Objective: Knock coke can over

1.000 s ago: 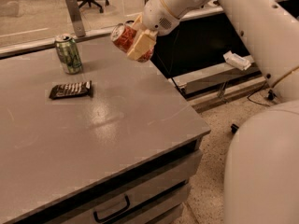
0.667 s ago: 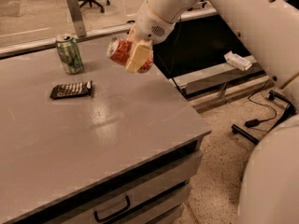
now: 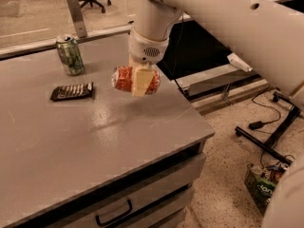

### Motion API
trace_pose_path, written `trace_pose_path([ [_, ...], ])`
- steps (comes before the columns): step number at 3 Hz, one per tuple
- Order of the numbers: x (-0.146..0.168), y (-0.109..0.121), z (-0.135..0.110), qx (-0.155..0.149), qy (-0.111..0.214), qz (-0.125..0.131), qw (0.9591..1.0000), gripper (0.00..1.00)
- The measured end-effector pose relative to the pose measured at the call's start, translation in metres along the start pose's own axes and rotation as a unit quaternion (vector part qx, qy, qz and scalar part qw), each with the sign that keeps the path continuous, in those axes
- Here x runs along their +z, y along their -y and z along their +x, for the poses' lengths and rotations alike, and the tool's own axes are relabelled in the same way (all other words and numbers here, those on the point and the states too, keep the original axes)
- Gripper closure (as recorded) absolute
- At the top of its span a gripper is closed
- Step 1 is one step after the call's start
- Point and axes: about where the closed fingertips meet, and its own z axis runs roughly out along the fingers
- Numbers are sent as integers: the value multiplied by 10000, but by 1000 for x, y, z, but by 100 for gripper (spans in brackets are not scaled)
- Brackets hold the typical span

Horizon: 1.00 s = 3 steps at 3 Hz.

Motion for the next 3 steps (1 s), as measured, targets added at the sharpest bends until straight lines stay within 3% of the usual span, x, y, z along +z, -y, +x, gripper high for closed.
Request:
trace_pose_path([
  [1, 7, -8, 6, -89, -534, -68, 9985, 58],
  [2, 11, -14, 3, -214, -741, -144, 9969, 36],
  [3, 11, -13, 2, -215, -726, -117, 9971, 12],
])
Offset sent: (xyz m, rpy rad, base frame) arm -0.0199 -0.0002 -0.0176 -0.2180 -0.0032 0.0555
